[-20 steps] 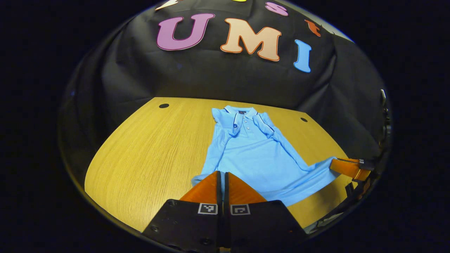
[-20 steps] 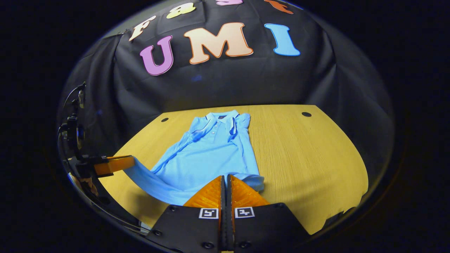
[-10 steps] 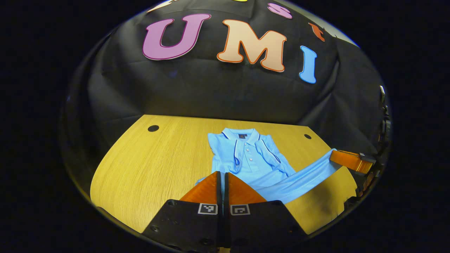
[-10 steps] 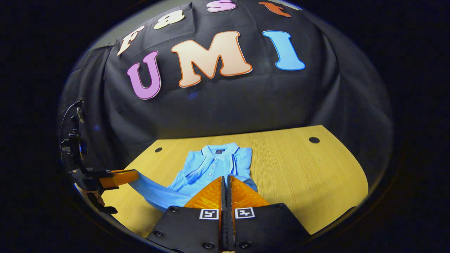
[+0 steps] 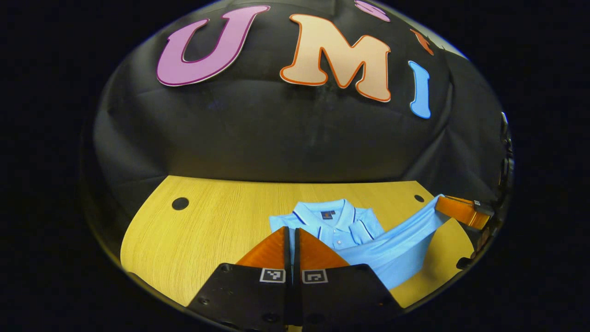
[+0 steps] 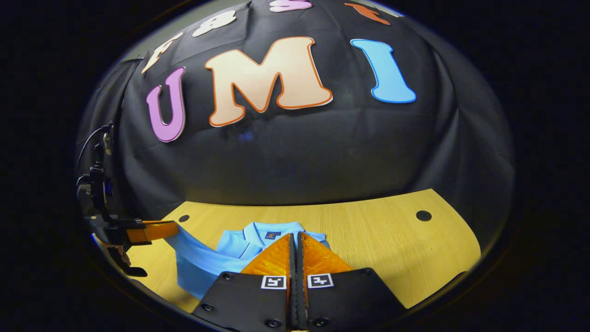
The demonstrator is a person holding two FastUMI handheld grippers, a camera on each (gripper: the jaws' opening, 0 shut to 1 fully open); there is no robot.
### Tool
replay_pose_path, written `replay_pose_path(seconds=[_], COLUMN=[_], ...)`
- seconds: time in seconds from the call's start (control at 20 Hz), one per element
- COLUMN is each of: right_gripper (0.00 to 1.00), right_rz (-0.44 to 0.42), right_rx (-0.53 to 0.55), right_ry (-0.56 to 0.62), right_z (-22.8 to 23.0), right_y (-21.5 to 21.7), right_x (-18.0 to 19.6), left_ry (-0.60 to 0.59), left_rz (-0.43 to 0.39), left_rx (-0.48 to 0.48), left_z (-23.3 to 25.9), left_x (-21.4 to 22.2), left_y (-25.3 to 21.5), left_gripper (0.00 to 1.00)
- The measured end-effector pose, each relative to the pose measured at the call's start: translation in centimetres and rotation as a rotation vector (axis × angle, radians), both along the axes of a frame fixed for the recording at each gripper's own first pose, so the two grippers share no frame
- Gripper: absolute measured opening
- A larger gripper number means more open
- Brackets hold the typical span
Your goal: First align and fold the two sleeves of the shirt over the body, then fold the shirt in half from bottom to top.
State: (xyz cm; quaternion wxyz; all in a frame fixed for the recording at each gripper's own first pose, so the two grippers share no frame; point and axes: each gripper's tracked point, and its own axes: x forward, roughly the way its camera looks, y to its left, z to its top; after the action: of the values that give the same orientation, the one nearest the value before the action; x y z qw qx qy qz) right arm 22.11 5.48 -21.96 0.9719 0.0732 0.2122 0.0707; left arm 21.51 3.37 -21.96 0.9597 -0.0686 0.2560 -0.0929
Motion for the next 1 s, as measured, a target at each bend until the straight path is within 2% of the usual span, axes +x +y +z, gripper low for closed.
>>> replay_pose_path(seconds=[0.25, 0.5, 0.55, 0.6, 0.75, 0.8, 0.85, 1.0], right_gripper=[0.02, 0.03, 0.10, 0.32, 1.00, 1.00, 1.00, 1.00], right_rz=[-0.067, -0.099, -0.098, -0.089, -0.082, -0.079, -0.073, -0.053], right_rx=[-0.024, -0.084, -0.095, -0.104, -0.123, -0.135, -0.150, -0.172], right_ry=[0.033, 0.084, 0.089, 0.083, -0.025, -0.063, -0.098, -0.179], right_z=[-4.6, -9.9, -10.0, -9.8, -6.2, -4.7, -3.2, 0.6], right_y=[-0.9, -0.8, -0.8, -0.5, -0.2, -0.2, -0.3, -0.3], right_x=[6.5, 8.6, 8.1, 7.9, 6.5, 5.6, 4.4, 0.4], left_ry=[-0.004, 0.019, 0.012, 0.008, -0.067, -0.113, -0.156, -0.213], left_rz=[-0.017, 0.000, 0.012, 0.018, 0.028, 0.036, 0.039, 0.053], left_rx=[0.011, 0.064, 0.058, 0.052, 0.053, 0.066, 0.078, 0.095], left_z=[-3.3, -7.9, -8.3, -7.7, -5.4, -3.8, -2.4, 1.5], left_x=[6.4, 9.0, 9.1, 8.6, 7.1, 6.5, 5.3, 1.0], left_y=[-0.1, 0.0, 0.2, 0.3, 0.1, 0.1, 0.1, -0.2], left_gripper=[0.00, 0.00, 0.00, 0.03, 0.76, 1.00, 0.94, 0.96])
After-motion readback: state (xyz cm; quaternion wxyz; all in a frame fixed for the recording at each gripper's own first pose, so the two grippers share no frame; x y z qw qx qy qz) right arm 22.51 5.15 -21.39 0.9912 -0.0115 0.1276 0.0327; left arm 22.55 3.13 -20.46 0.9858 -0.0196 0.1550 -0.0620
